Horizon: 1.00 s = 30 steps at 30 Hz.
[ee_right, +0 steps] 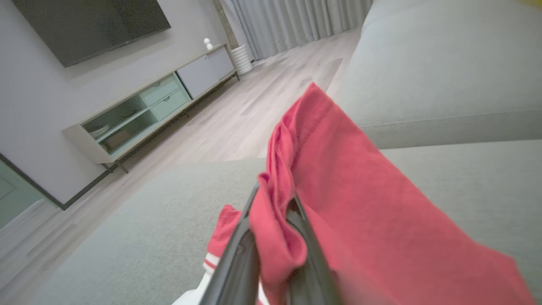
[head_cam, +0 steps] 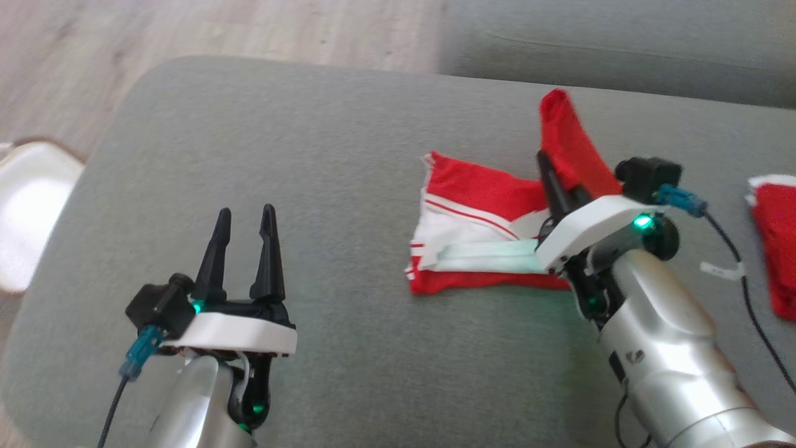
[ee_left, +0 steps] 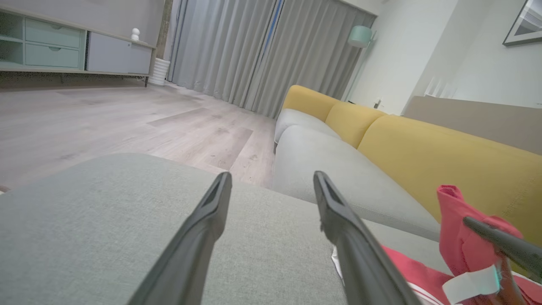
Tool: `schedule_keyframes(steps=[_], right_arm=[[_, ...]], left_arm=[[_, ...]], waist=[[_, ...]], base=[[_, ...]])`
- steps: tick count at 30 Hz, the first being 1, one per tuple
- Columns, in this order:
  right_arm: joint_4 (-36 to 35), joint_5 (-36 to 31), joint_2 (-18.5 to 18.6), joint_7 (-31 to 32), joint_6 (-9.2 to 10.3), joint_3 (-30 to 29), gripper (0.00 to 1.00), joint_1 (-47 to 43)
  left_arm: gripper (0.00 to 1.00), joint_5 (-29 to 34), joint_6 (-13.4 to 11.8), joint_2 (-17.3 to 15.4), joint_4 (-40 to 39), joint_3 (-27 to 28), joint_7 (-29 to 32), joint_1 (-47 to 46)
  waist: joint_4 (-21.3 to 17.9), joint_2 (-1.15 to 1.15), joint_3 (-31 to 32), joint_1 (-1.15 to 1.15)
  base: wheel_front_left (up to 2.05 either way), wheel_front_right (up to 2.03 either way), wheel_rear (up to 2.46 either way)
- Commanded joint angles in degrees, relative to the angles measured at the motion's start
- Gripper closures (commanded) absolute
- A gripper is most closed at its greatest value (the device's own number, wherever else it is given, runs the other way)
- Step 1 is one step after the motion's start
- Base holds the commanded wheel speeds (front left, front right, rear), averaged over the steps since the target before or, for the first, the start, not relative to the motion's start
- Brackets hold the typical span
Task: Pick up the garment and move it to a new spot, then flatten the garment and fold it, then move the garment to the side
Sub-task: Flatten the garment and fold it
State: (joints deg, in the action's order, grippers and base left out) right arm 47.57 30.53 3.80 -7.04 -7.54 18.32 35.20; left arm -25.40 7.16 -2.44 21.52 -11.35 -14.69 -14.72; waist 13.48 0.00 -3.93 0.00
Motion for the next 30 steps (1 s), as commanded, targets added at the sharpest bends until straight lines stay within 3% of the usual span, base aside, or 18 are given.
schedule_keyframes(steps=[1,15,16,17,18,24,30], right_arm=[[-1.1,1.7,-0.9,-0.2,0.05,2.7,1.00,0.8],[7.2,12.4,-0.9,-3.3,0.05,14.5,1.00,2.4],[7.3,13.3,-0.9,-3.6,0.05,15.4,0.78,2.5],[7.1,14.4,-0.9,-3.8,0.05,16.4,0.24,2.6],[6.7,15.8,-0.9,-3.7,0.05,17.5,0.00,2.5],[2.7,21.8,-0.9,-4.2,0.05,25.0,0.00,3.0],[5.6,19.2,-0.9,-7.4,0.05,24.9,0.00,6.3]], left_arm=[[0.00,-0.3,0.3,-0.4,-1.5,1.1,-0.3,-1.4],[0.00,-1.6,0.3,-0.4,-0.8,-1.9,-0.3,-2.2],[0.00,-1.6,0.3,-0.4,-0.8,-2.0,-0.3,-2.2],[0.00,-1.6,0.2,-0.4,-0.7,-2.0,-0.3,-2.2],[0.00,-1.6,0.2,-0.4,-0.6,-2.0,-0.3,-2.2],[0.00,-1.3,0.0,-0.4,-0.2,-1.6,-0.3,-2.3],[0.00,-0.7,0.1,-0.4,-0.7,-0.3,-0.3,-2.2]], waist=[[2.9,0.00,-0.5,0.00],[9.7,0.00,-2.3,0.00],[9.8,0.00,-2.4,0.00],[9.8,0.00,-2.4,0.00],[9.7,0.00,-2.4,0.00],[7.0,0.00,-1.7,0.00],[1.8,0.00,-0.5,0.00]], base=[[0.00,0.00,0.00],[0.00,0.00,0.00],[0.00,0.00,0.00],[0.00,0.00,0.00],[0.00,0.00,0.00],[0.00,0.00,0.00],[0.00,0.00,0.00]])
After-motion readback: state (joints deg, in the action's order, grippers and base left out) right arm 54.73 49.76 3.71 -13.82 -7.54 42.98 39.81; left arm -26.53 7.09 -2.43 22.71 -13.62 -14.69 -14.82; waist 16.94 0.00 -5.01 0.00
